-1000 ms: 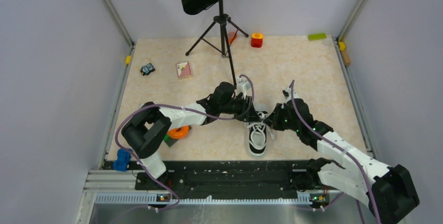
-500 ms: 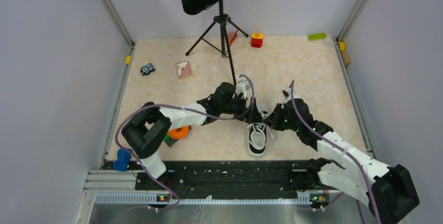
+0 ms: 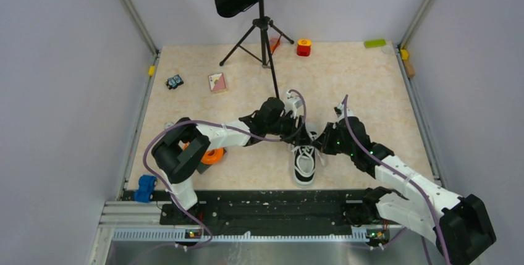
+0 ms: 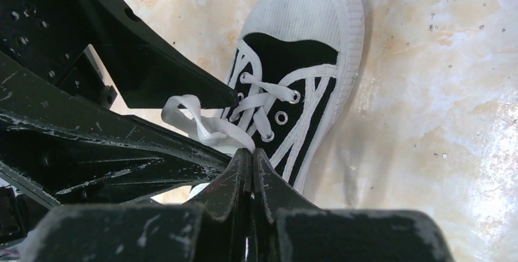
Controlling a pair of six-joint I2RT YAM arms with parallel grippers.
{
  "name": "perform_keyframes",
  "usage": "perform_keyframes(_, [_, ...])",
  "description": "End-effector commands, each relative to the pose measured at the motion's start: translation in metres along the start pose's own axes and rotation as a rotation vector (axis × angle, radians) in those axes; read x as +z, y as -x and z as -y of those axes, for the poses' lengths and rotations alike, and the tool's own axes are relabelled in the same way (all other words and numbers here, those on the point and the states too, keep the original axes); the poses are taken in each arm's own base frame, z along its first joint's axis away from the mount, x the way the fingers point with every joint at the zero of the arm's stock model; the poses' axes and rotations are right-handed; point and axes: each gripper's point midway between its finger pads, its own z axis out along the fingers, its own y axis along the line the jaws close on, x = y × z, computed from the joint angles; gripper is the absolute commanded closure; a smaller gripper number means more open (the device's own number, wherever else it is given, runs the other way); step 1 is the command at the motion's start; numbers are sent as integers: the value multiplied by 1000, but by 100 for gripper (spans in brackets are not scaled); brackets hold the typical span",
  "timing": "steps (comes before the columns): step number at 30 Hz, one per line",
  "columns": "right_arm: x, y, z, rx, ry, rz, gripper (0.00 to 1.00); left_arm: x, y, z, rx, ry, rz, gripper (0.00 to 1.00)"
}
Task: Tie the shoes
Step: Cross the shoelace with the shoelace.
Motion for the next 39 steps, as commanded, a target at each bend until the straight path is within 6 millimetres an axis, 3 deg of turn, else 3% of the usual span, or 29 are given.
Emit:
perform_keyframes(1, [-1,8,-12,-11,37,21,100,2,18,10,51,-22,30,41])
perform_keyframes(4, [-2,9,-12,-13,37,23,100,2,20,5,45,6,45,31])
perform_keyframes(6, [-2,9,-12,-13,36,24,100,3,21,5,45,8,48,31])
perform_keyframes(9, [-2,9,-12,-11,35,24,100,2,22,6,53,1,48,47])
perform_keyframes(12, [-2,9,-12,-10,33,26,100,1,21,9,60,-14,42,70])
perform_keyframes(14, [-3,10,-12,-12,33,28,100,-1,20,11,62,-24,40,90])
perform_keyframes(16, [-3,11,-12,-10,31,31,100,-1,20,13,58,-39,35,100])
perform_keyframes(23, [-5,14,-15,32,36,50,100,-4,20,20,58,-73,31,100])
perform_keyframes(25, [-7,15,-15,43,33,55,87,-4,20,20,59,-75,30,100])
perform_keyframes(28, [-11,16,-14,47,24,61,78,-5,19,20,58,-75,31,100])
perform_keyframes(39, [-11,18,-18,-47,24,19,64,-6,19,21,57,-79,35,100])
